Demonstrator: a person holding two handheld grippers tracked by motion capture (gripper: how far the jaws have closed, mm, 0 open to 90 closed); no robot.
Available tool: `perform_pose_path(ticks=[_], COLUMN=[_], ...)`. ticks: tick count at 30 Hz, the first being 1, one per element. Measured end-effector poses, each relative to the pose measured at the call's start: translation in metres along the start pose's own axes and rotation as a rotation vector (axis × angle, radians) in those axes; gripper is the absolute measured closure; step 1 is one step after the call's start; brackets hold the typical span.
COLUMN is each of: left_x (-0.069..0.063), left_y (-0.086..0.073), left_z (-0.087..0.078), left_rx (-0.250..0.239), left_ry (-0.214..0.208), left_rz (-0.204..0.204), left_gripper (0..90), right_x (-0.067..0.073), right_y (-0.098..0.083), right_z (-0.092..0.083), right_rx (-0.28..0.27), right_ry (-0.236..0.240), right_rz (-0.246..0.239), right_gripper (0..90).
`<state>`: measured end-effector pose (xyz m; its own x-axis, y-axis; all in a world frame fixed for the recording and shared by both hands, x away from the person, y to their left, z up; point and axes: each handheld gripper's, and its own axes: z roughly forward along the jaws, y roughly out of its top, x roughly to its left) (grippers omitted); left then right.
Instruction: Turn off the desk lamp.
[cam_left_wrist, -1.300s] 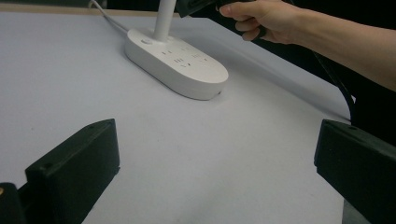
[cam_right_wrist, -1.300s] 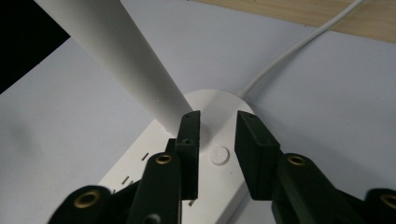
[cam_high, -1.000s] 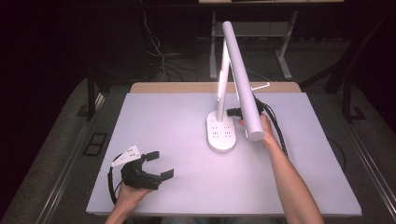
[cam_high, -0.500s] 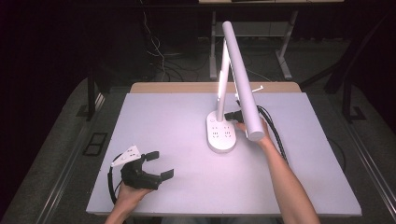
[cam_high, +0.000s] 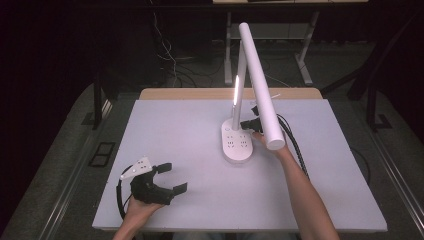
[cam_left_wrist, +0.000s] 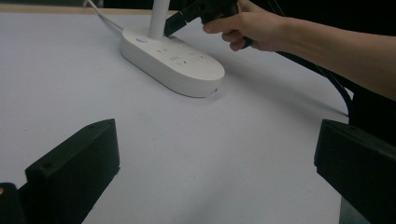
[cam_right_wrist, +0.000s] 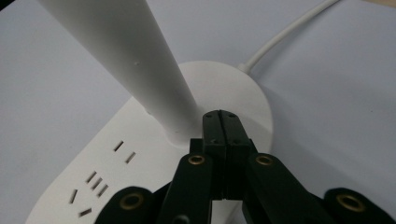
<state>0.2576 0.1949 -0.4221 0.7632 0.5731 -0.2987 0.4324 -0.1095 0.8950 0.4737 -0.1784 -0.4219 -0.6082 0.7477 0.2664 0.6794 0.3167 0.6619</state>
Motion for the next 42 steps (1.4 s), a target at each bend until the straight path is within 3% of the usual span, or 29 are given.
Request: perform_pose_path(ticks=[6, 14, 17, 20, 32, 42], left_x=[0.0018, 0.0019, 0.0015, 0.0011, 0.0012, 0.0008], left_y=[0.0001, 0.0003, 0.0002, 0.0000, 0.0000, -0.0001], left_z=[0.0003, 0.0007, 0.0004, 0.0002, 0.0009, 0.0009], left_rx=[-0.001, 0.001, -0.001, 0.000, -0.001, -0.001], left_ry=[0.000, 0.001, 0.001, 0.003, 0.001, 0.002], left_rz=[-0.005, -0.005, -0.005, -0.006, -0.005, -0.007], left_gripper=[0.0, 0.0, 0.0, 0.0, 0.0, 0.0], right_x=[0.0022, -0.0006, 0.0016, -0.0007, 0.0053, 0.0050], right_y=[0.0011, 0.0014, 0.0008, 0.0004, 0.0007, 0.0008], right_z=[-0.0022, -0.0041, -0.0008, -0.0003, 0.0003, -0.0012], right_rx=[0.001, -0.031, -0.005, -0.009, 0.002, 0.002], right_ry=[-0.032, 0.004, -0.008, -0.001, -0.047, -0.033], right_rz=[-0.026, 0.003, -0.012, 0.003, -0.045, -0.038], right_gripper=[90.0, 90.0, 90.0, 90.0, 90.0, 90.0])
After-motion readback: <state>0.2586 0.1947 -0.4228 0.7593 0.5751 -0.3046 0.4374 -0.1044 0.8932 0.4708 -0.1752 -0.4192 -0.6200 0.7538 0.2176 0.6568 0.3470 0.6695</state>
